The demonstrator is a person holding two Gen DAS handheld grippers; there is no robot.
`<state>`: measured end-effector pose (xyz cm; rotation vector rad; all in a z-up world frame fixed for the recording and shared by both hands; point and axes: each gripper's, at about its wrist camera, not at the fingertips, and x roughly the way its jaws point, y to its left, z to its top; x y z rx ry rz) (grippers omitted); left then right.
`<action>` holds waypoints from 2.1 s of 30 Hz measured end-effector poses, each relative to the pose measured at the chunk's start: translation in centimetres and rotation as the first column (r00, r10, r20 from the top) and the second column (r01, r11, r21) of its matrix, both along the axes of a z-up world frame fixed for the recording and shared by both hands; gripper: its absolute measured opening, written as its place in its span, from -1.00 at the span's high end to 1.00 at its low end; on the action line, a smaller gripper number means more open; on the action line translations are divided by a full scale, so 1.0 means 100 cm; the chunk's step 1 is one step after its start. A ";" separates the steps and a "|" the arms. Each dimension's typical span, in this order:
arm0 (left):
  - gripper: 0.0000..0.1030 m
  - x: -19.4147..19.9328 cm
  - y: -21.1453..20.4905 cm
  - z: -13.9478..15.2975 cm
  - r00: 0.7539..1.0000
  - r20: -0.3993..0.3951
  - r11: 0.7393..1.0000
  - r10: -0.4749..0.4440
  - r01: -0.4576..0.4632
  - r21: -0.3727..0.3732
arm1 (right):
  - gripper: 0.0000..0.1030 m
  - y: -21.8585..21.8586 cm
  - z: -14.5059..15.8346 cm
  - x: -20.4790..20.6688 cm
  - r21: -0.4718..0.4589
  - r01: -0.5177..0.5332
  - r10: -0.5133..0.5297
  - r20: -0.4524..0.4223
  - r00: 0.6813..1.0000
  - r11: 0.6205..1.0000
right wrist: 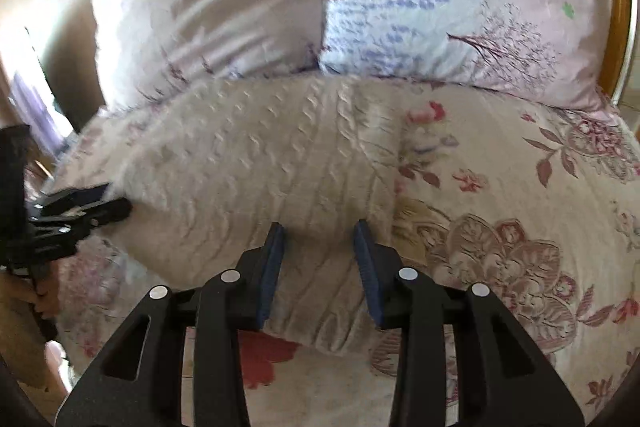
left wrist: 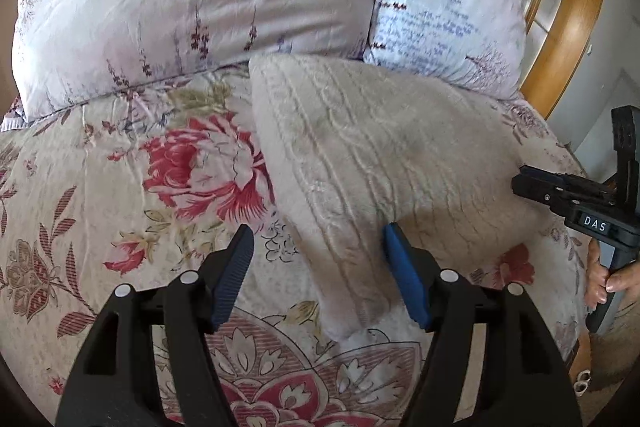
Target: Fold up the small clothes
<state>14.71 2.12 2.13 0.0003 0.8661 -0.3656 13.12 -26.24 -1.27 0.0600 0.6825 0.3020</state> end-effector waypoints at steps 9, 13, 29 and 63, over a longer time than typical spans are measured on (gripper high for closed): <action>-0.48 0.011 -0.001 -0.015 0.999 -0.029 0.999 0.032 -0.031 0.022 | 0.24 0.004 -0.009 0.002 -0.049 0.017 -0.017 0.004 1.000 0.999; -0.55 0.014 -0.002 -0.016 0.999 -0.027 0.999 0.040 -0.039 0.035 | 0.23 0.001 -0.010 0.003 -0.028 0.020 -0.020 -0.001 1.000 0.999; -0.78 -0.007 -0.003 -0.004 0.993 0.048 0.985 0.107 -0.112 0.127 | 0.02 -0.013 -0.019 -0.011 0.052 0.081 -0.078 -0.064 0.995 0.995; -0.96 -0.058 -0.022 -0.026 0.985 -0.027 0.978 0.172 -0.167 0.128 | -0.97 0.045 -0.038 -0.072 -0.035 0.136 -0.136 -0.003 0.991 0.990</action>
